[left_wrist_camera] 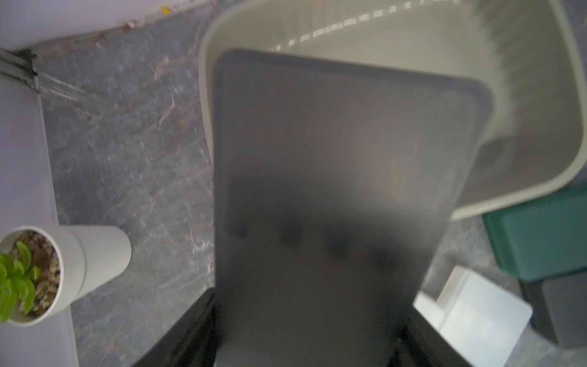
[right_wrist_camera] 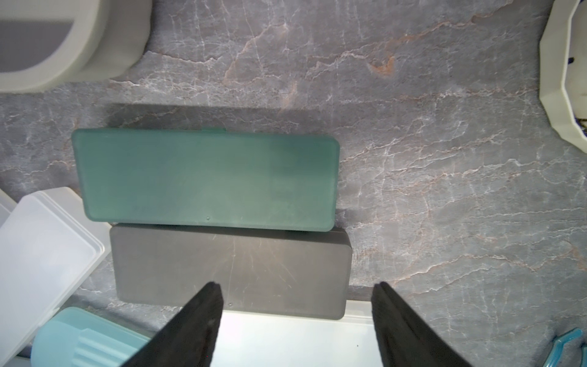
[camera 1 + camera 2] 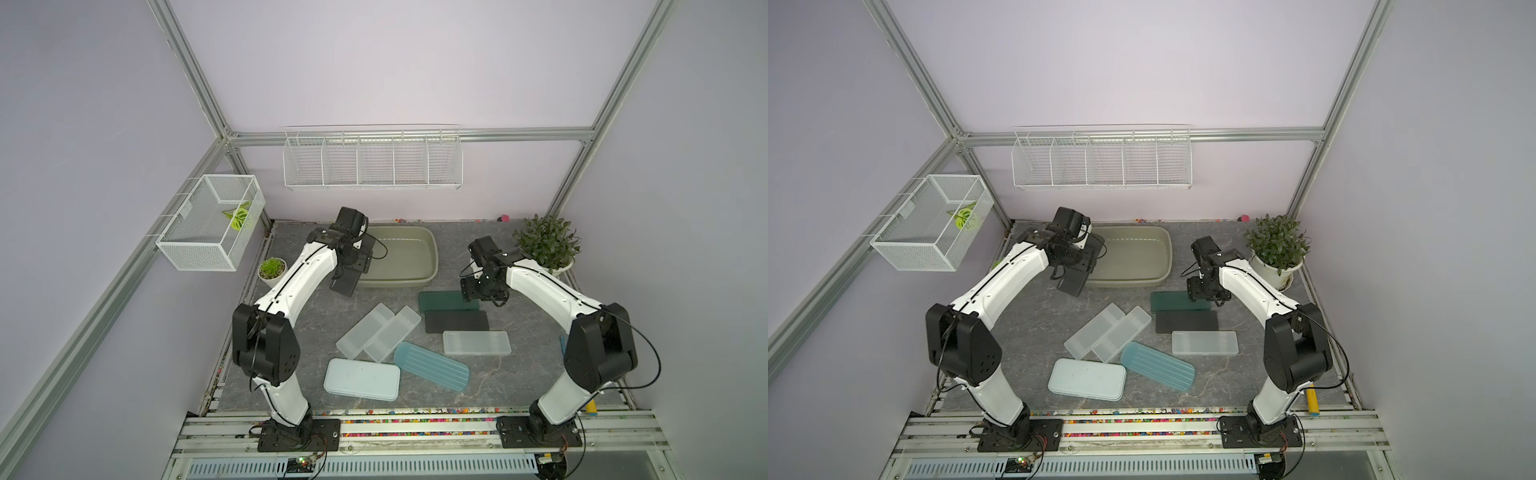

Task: Put the pencil case into the storage box
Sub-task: Pick up the pencil case from the center of the board, then place the pencil case at the storage box.

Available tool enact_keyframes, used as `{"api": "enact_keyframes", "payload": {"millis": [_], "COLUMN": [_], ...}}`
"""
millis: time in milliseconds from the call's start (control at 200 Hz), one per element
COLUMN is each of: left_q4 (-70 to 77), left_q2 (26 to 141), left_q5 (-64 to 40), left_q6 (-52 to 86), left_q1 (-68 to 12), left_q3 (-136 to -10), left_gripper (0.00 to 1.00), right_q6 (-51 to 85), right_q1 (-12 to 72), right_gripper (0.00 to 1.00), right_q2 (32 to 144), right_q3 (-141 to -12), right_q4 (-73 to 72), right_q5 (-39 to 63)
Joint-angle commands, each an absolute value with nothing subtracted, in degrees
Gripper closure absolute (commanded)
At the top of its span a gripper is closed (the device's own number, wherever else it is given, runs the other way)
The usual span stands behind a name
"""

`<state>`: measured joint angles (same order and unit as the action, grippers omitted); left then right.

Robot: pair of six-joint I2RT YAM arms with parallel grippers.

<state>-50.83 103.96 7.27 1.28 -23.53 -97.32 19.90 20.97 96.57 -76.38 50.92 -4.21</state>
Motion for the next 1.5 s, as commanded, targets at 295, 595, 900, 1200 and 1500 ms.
{"api": "enact_keyframes", "payload": {"millis": [295, 595, 900, 1200, 1500], "left_q4": [-45.62, -49.47, -51.56, -53.57, -53.86], "left_q2": [123.12, 133.59, 138.16, 141.64, 139.31], "left_q5": [12.81, 15.89, 11.23, 9.14, 11.31], "left_q6": [10.50, 9.34, 10.76, 10.36, 8.02], "left_q1": [-23.65, -22.22, -18.35, -18.21, -18.27], "left_q3": [-115.15, -124.40, -126.07, -130.34, -130.45], "left_gripper": [0.43, 0.43, 0.40, 0.27, 0.13], "right_q6": [21.05, 21.09, 21.36, 22.59, 26.66], "right_q1": [20.40, 20.04, 19.16, 16.69, 15.80], "right_gripper": [0.22, 0.22, 0.21, 0.20, 0.14], "right_q2": [96.81, 98.63, 99.75, 100.11, 100.02], "right_q3": [-77.83, -78.75, -78.79, -77.87, -79.35], "right_q4": [50.27, 50.27, 50.08, 49.83, 52.84], "right_q5": [-3.52, -3.18, -2.18, 0.70, 5.44]}}
